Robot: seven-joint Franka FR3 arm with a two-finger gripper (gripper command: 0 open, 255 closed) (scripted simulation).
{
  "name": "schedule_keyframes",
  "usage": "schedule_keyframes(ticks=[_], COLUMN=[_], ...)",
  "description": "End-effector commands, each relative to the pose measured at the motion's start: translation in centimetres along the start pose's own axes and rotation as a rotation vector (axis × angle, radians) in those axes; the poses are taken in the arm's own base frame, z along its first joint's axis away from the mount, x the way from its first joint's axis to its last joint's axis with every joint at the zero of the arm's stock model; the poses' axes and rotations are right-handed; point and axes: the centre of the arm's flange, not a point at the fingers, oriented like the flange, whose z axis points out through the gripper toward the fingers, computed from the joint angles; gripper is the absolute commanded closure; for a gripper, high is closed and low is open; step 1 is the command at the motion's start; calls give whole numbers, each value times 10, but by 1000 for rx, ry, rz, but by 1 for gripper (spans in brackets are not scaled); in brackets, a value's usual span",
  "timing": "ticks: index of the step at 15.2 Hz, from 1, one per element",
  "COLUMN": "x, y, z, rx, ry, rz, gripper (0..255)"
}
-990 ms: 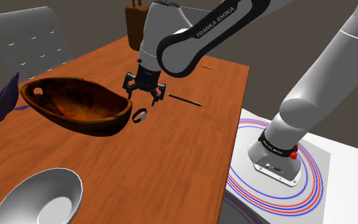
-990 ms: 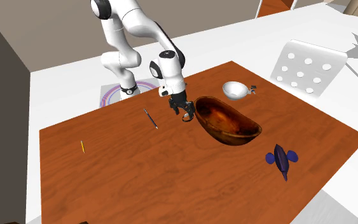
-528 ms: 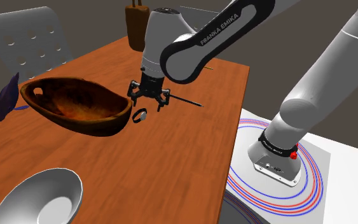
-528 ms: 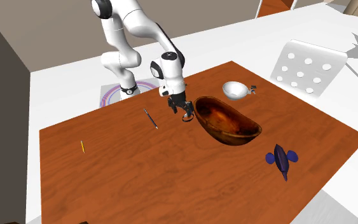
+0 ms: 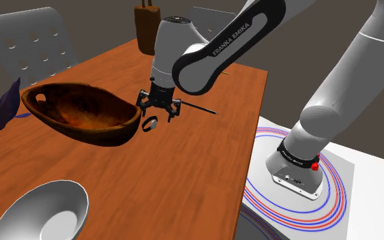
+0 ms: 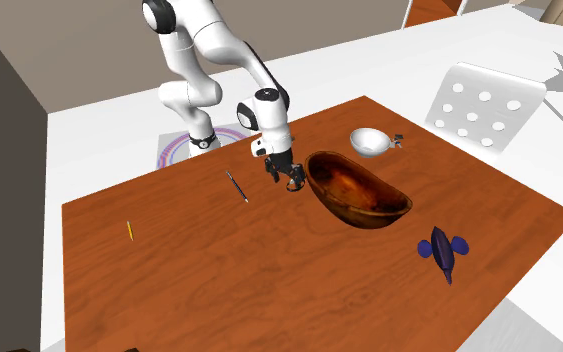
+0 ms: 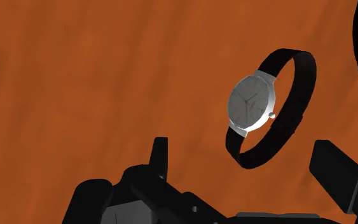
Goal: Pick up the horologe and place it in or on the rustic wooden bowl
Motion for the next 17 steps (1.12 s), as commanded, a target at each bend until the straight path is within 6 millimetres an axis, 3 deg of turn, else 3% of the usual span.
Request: schedule_keyframes(ticks=[1,2,3,12,17], x=[-3,-3,-3,-3,-4], y=[1,1,1,1,-5], z=[1,1,1,1,-25], rx=[-5,-5,-5,-5,-5], ry=[-3,-3,-3,-3,-3], rz=[-5,-5,-5,-5,-5], gripper=[0,0,255,255,255])
